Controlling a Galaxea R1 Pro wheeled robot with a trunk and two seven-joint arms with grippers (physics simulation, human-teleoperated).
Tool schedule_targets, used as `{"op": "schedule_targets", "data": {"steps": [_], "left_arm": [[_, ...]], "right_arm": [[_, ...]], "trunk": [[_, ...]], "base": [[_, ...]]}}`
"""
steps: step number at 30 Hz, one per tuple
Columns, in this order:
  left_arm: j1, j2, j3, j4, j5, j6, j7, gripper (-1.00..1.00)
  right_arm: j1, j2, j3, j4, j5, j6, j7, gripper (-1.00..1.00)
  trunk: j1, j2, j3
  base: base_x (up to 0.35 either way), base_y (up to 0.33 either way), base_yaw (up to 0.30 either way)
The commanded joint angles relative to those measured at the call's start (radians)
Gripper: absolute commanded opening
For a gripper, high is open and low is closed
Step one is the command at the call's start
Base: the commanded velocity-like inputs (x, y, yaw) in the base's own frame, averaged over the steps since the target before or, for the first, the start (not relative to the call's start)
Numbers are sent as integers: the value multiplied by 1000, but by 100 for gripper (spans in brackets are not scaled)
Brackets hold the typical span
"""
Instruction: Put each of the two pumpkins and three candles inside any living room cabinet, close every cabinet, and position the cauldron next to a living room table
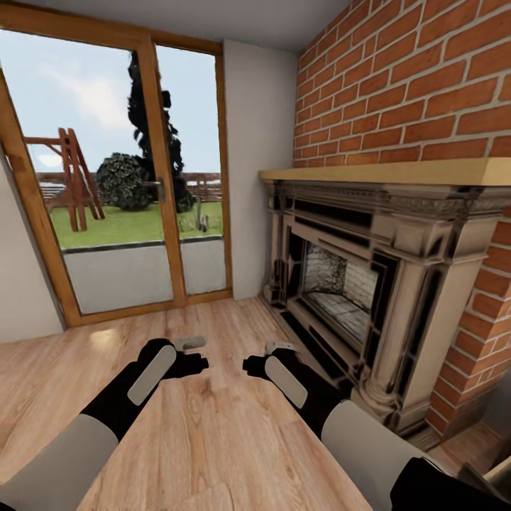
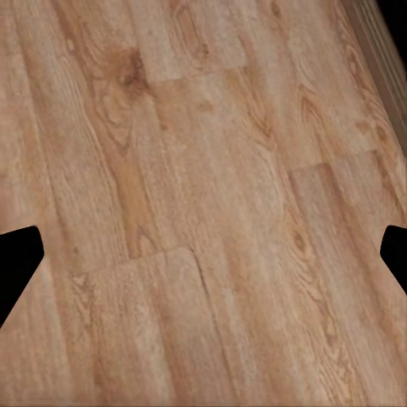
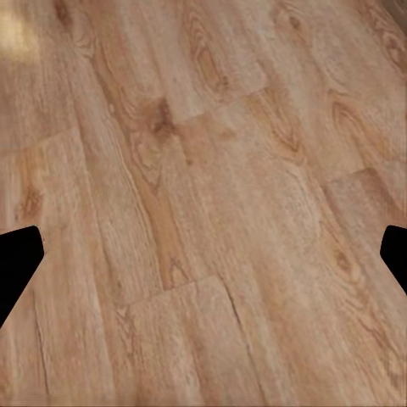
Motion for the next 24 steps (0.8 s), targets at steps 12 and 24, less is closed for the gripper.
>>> {"op": "schedule_targets", "data": {"steps": [12,24], "left_arm": [[-1,0,-3,5,17,0,11,100],[-2,1,-3,6,18,0,11,100]], "right_arm": [[-1,0,4,-1,-7,1,-7,100],[-1,0,5,-1,-7,1,-6,100]], "trunk": [[0,-1,10],[0,-1,24]], "base": [[0,0,243],[0,0,217]]}}
